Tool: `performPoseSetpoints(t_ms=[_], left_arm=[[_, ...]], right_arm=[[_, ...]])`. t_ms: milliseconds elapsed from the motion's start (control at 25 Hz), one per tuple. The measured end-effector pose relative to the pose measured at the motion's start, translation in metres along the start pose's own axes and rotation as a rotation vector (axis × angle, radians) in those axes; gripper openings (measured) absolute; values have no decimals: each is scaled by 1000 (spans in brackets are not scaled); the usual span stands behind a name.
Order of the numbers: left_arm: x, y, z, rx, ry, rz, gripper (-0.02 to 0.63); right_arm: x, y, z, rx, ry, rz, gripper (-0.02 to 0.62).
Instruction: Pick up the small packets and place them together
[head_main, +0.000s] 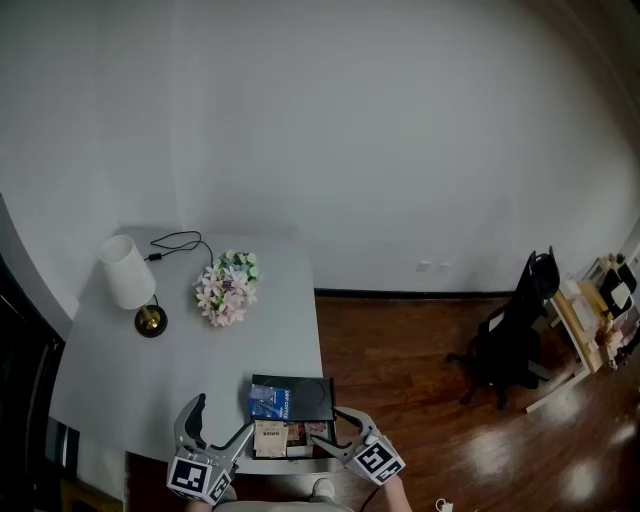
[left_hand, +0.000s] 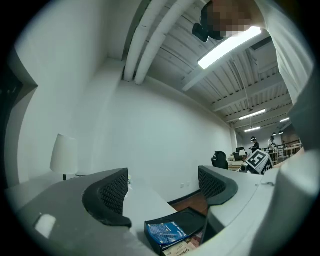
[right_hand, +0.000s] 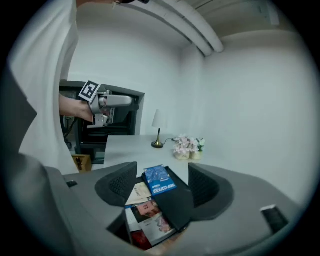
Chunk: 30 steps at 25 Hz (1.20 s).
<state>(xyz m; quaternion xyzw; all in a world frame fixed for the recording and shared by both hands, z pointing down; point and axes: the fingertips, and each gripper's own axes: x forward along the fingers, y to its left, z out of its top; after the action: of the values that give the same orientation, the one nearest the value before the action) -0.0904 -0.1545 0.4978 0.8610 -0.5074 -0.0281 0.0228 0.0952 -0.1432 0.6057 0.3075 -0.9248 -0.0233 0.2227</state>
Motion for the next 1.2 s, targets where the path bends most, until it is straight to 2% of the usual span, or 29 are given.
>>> performPoseSetpoints(t_ms=[120, 320, 400, 440, 480, 560, 720, 960, 1080, 1120, 1160, 1200], left_arm=[[-4, 2, -3, 2, 10, 16, 436], [-9, 7, -10, -2, 31, 38, 436], [-10, 9, -12, -2, 38, 42, 436], [-10, 9, -12, 1, 40, 43, 436], [-11, 10, -12, 4, 44, 45, 436], [-12, 10, -14, 11, 54, 48, 437], [-14, 14, -16, 6, 60, 55, 437], [-15, 17, -18, -7, 63, 59, 437], [-16, 19, -17, -10, 65, 63, 437], [-17, 20, -17, -8, 65, 64, 437], [-17, 21, -17, -8, 66, 65, 437], [-18, 22, -18, -9, 66, 67, 437]], right_arm=[[22, 21, -45, 62, 153, 83, 313], [55, 47, -127, 294, 412, 162, 310], [66, 50, -149, 400, 488, 149, 304], [70, 49, -159, 448, 528, 130, 265], [73, 47, -168, 489, 570, 107, 187], [76, 42, -185, 538, 650, 62, 175], [85, 32, -197, 518, 763, 10, 173], [100, 45, -208, 439, 924, 11, 173], [106, 43, -202, 333, 911, 2, 132], [104, 42, -201, 322, 904, -3, 52], [101, 42, -200, 327, 895, -4, 5], [98, 41, -199, 336, 885, -6, 5]])
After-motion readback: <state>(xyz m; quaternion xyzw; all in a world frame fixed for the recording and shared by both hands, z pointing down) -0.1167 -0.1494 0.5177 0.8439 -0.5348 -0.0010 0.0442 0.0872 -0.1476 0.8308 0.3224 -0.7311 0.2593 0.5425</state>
